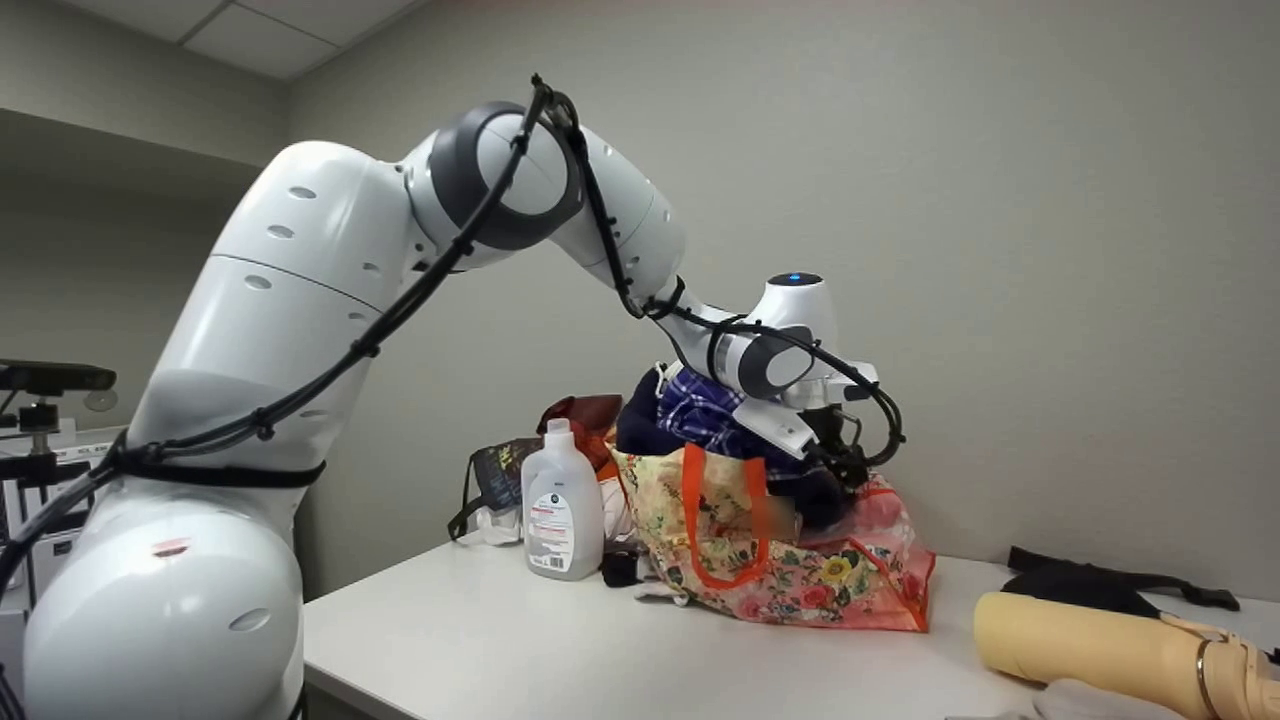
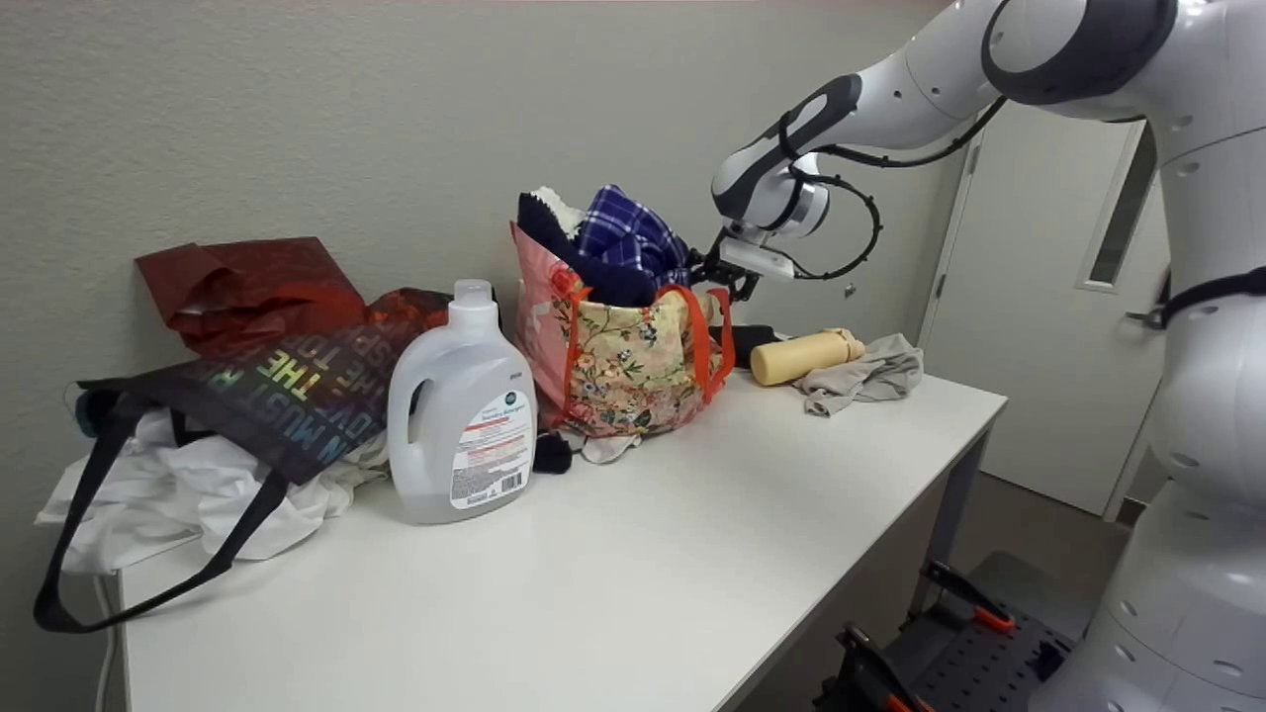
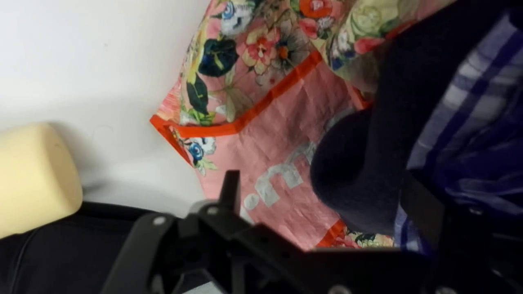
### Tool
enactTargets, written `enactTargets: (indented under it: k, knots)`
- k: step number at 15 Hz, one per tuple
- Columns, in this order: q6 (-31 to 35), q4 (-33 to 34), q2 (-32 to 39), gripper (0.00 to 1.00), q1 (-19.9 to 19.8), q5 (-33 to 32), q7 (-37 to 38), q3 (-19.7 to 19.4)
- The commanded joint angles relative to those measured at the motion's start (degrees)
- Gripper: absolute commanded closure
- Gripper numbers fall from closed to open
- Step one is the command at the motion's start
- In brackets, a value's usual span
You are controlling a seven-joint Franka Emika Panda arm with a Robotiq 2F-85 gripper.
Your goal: Put the clothes in the bag
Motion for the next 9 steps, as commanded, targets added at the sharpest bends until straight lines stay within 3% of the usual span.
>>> enactTargets:
  k: [1, 3, 5, 9]
  knots:
    - [-5.1, 1.6, 0.2, 0.00, -1.2, 2.5, -1.6, 1.0]
    - [-7.7, 1.6, 0.4, 0.00, -1.4, 3.7, -1.8, 1.1]
    - [-10.0, 1.7, 0.5, 0.26, -1.4, 4.3, -2.1, 1.0]
    - [-12.4, 2.1, 0.5, 0.58, -0.8, 3.9, -2.1, 0.3]
